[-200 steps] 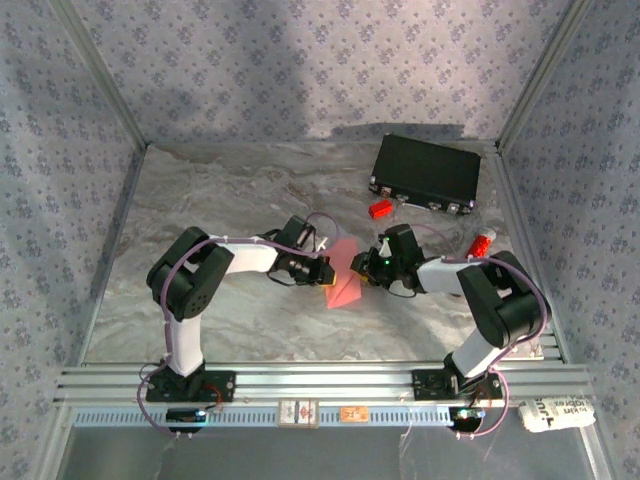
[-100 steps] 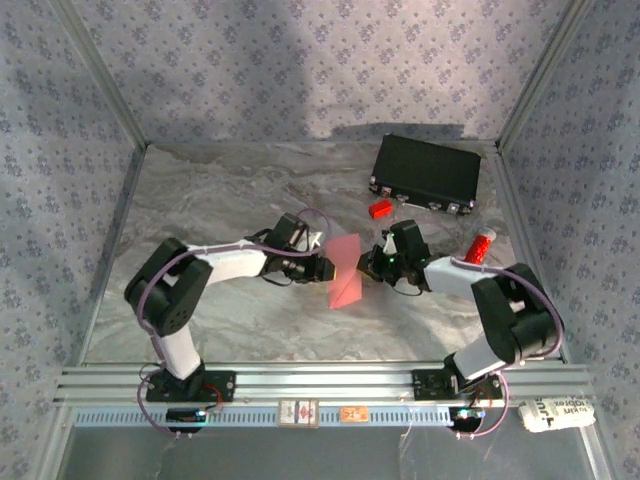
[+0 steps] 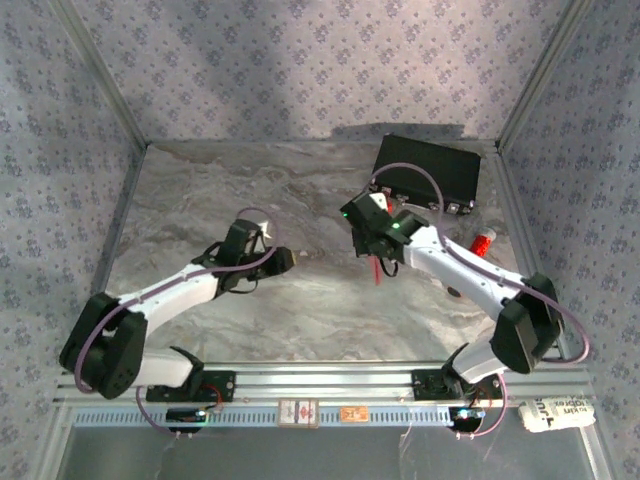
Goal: Fold a paper plane with a square sheet of paper (pick it up from the middle)
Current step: Turn over the paper at the center of the table.
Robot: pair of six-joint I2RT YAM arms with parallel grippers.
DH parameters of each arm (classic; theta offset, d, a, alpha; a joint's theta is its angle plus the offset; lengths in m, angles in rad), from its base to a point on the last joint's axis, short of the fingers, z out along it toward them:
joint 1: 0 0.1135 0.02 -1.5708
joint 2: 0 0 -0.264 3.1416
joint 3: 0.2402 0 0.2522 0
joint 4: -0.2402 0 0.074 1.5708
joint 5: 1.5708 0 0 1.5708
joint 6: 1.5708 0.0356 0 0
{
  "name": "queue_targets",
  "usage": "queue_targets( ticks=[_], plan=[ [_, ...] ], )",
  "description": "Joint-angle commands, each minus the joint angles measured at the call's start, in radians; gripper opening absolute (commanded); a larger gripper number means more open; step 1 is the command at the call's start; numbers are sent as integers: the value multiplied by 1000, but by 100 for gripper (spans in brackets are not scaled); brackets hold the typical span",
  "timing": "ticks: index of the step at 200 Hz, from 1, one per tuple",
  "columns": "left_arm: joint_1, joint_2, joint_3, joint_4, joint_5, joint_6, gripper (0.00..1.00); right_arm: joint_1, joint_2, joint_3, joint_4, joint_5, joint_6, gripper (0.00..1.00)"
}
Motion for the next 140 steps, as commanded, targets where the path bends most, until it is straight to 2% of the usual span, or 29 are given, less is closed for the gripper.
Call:
queue_targets(
  ticks=[1, 17, 40, 88, 116, 130, 140],
  plan=[
    [50, -96, -53, -19, -78, -55, 44, 78, 112, 70, -250, 339, 23, 11],
    [77, -168, -81, -50, -120, -63, 46, 127, 200, 115, -291, 364, 58, 11],
    [99, -269, -94, -123, -206, -65, 48, 185, 316, 163, -276, 315, 85, 12],
    [104, -443, -79, -261, -361, -15, 49, 249, 475, 270, -111, 51, 100, 15],
    [105, -454, -73, -253, -324, 29, 47, 225, 436, 239, 53, -144, 72, 20],
    [104, -431, -66, -238, -277, 40, 46, 189, 361, 158, 162, -252, 65, 32],
    [104, -404, -66, -209, -231, 45, 46, 144, 291, 79, 254, -331, 71, 37]
  ],
)
